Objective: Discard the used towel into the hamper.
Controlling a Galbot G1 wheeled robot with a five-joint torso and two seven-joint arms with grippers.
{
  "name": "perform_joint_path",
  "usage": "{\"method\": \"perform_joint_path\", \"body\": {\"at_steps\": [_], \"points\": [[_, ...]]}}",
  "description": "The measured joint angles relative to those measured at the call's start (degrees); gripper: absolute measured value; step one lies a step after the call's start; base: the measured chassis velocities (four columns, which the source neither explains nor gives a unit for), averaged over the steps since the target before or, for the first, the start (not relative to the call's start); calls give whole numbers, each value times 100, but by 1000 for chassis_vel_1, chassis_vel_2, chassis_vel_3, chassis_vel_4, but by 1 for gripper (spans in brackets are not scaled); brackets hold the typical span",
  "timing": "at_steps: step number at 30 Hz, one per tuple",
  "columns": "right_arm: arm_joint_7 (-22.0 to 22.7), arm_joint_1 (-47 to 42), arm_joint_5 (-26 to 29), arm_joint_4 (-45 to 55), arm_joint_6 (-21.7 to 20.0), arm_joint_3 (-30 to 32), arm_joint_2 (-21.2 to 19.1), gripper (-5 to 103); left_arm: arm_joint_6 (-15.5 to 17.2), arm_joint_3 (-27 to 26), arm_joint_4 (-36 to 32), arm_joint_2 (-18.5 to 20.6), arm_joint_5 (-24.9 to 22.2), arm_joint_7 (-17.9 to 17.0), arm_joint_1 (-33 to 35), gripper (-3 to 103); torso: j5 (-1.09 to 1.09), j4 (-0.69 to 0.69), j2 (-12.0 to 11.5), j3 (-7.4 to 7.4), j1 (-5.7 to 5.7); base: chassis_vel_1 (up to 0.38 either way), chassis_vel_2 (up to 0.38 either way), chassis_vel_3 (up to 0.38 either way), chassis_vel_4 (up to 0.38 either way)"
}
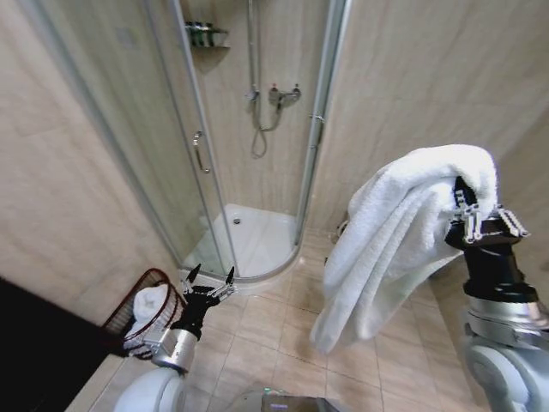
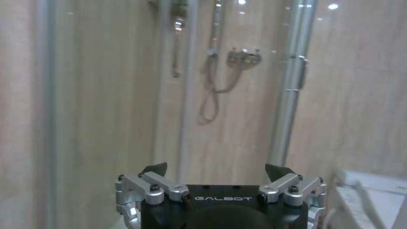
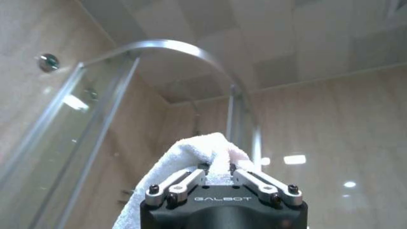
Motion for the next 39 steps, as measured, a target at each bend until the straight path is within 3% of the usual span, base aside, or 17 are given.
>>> {"method": "perform_joint_path", "body": {"at_steps": [39], "points": [[-250, 6, 168, 0, 123, 15, -16, 8, 0, 0, 0, 0, 0, 0, 0, 100, 0, 1, -1, 0, 0, 124, 125, 129, 123]]}}
